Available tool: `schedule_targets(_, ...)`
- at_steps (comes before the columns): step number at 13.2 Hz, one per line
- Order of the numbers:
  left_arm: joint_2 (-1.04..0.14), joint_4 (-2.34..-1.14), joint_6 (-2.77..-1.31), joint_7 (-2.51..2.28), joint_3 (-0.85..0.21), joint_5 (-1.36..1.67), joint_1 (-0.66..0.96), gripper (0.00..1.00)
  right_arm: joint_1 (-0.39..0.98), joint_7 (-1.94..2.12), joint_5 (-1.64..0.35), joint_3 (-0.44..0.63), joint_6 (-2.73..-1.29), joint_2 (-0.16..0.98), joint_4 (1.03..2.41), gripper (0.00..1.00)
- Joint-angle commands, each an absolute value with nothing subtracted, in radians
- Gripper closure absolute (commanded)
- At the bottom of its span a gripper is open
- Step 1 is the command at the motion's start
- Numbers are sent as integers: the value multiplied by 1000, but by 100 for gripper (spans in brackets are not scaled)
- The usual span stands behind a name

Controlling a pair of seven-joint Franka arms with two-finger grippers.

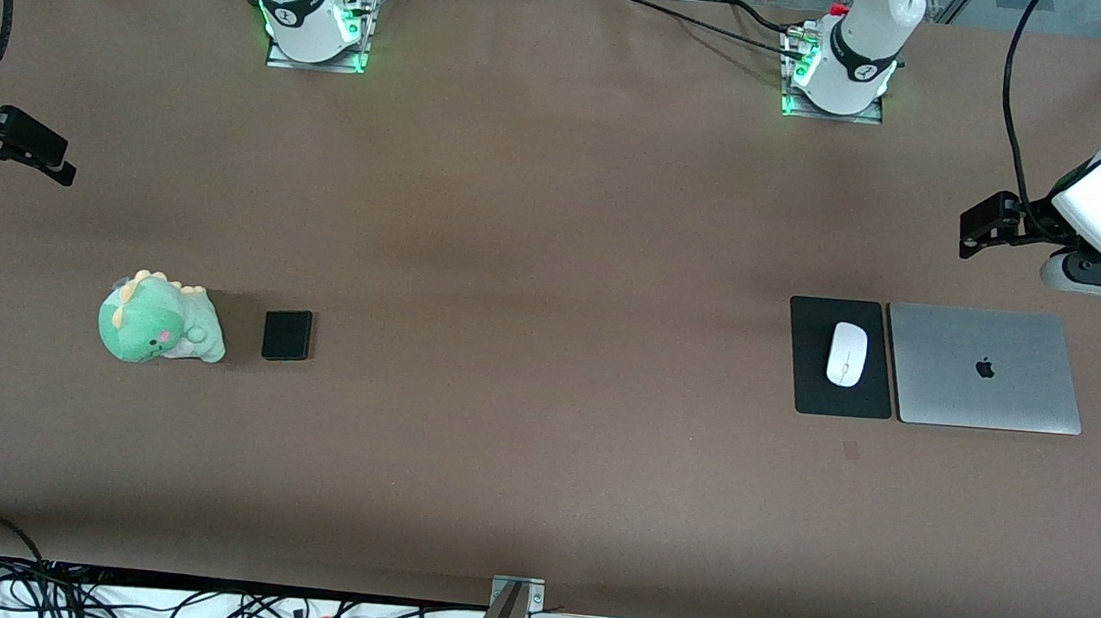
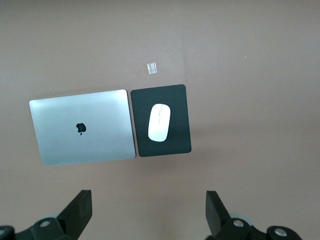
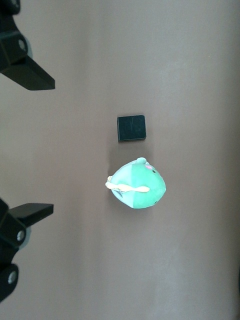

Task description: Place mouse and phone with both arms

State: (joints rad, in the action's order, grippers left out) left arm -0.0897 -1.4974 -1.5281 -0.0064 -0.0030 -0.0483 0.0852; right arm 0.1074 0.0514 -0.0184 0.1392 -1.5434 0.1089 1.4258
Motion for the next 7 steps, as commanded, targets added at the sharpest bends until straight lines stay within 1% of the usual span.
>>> schedule_targets(1, -94, -1480, -1528, -2, 3, -31, 83, 0, 117, 37, 2, 133, -1506, 97, 1405, 0)
schedule_targets(7, -106, -1483, -1525, 9, -5, -34, 97, 0, 120, 35, -2, 133, -1503, 95, 1405, 0)
